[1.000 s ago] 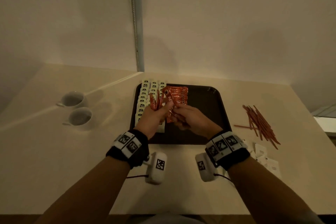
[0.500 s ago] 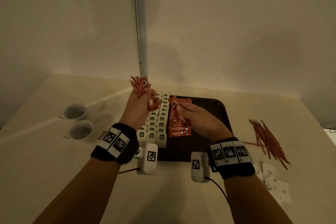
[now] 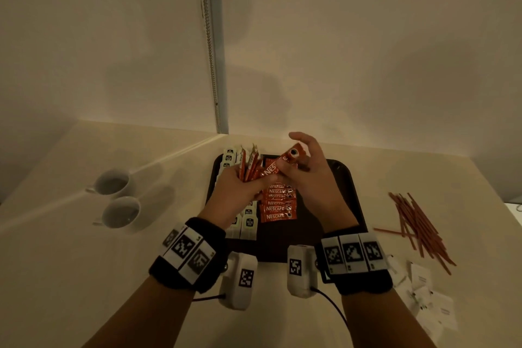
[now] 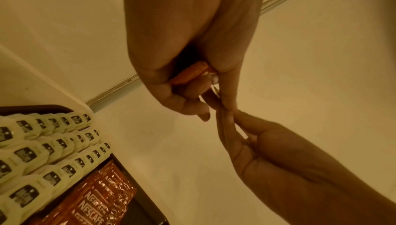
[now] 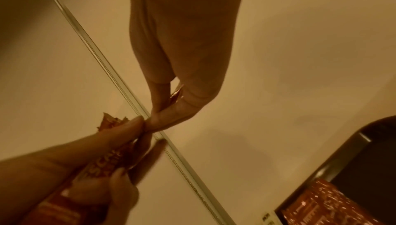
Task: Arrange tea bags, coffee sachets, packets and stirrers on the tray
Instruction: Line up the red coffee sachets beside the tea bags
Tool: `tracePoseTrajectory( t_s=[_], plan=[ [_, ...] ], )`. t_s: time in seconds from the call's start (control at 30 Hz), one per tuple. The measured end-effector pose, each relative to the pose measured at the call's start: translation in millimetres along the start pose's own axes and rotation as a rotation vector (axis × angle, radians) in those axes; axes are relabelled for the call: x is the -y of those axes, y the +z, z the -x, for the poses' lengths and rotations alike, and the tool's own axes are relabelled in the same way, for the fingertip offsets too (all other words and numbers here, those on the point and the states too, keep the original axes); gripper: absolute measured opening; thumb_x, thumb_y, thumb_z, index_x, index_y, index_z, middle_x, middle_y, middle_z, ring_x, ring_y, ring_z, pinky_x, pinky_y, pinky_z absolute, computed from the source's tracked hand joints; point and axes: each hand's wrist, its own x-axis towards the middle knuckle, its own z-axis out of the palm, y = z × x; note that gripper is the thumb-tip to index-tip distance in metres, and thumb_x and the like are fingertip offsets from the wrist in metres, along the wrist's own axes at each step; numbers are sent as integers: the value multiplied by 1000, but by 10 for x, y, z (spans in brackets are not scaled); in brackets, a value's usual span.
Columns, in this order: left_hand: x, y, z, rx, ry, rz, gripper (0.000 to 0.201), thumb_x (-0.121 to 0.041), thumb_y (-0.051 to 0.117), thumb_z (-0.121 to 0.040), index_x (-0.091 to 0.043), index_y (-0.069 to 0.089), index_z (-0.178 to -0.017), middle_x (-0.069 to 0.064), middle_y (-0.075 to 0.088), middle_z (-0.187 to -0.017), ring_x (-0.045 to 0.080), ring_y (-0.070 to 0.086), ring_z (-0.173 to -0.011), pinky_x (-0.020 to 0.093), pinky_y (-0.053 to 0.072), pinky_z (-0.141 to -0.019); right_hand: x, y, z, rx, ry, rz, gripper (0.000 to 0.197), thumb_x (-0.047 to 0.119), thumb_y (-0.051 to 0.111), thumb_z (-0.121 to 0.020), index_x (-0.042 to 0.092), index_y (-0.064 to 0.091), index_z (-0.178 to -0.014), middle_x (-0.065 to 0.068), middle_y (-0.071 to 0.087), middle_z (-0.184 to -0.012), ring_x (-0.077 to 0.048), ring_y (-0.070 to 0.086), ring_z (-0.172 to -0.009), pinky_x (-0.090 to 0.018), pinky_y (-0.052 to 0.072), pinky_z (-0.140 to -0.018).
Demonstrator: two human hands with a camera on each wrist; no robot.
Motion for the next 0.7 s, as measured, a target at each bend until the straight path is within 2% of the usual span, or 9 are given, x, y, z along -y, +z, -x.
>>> tracePoseTrajectory(
  t_s=[0.07, 0.2, 0.33, 0.43, 0.5, 0.6, 0.7],
  plan=[
    [-9, -13, -28, -51, 23, -23, 14, -18, 72, -82, -18, 68, -95, -4, 72, -89, 3, 69, -79, 16, 52, -61, -25, -14, -10, -6, 20, -44, 36, 0, 60, -87, 20, 55, -117, -7, 63, -91, -19, 67, -88, -33, 57, -79],
    [-56, -52, -91, -155, 22, 1, 10, -18, 67, -86, -15, 69, -96, 4, 73, -89, 14, 70, -87, 24, 52, -61, -66, -51, -44, 20, 96, -61, 13, 4, 59, -88, 9, 65, -98, -9, 65, -99, -16, 67, -85, -22, 54, -73],
    [-121, -130, -100, -153, 72, -136, 2, -21, 69, -84, -23, 68, -84, -5, 73, -77, 10, 70, -80, 20, 53, -58, -90, -92, -63, 10, 116, -56, 12, 3, 60, -86, 6, 66, -96, -6, 66, -98, -13, 69, -81, -20, 55, -71],
    [-170, -130, -92, -173, 127, -199, 6, -23, 71, -83, -26, 67, -81, -5, 72, -78, 10, 69, -76, 20, 54, -56, -127, -65, -66, 36, 111, 5, 15, 10, 60, -88, 15, 67, -99, -7, 67, -101, -18, 66, -87, -29, 56, -81],
    [-216, -122, -96, -184, 175, -233, 7, -26, 73, -81, -28, 66, -78, -4, 71, -78, 8, 67, -70, 20, 54, -57, -167, -18, -57, 61, 127, -14, 16, 11, 61, -86, 14, 67, -101, -9, 66, -99, -21, 64, -88, -31, 55, -85],
    [-267, -125, -114, -202, 242, -295, 12, -29, 75, -78, -32, 65, -73, -7, 69, -74, 7, 65, -67, 27, 55, -64, -200, 43, -58, 62, 186, -144, 17, 5, 59, -86, 8, 64, -102, -8, 65, -97, -16, 63, -86, -23, 55, -77],
    [-243, -160, -148, -249, 231, -295, 13, -29, 76, -77, -29, 65, -71, -10, 67, -67, 2, 64, -60, 31, 56, -66, -208, 42, -76, 39, 203, -213, 18, 4, 57, -87, 7, 63, -103, -8, 66, -97, -13, 66, -82, -24, 56, -77]
  ],
)
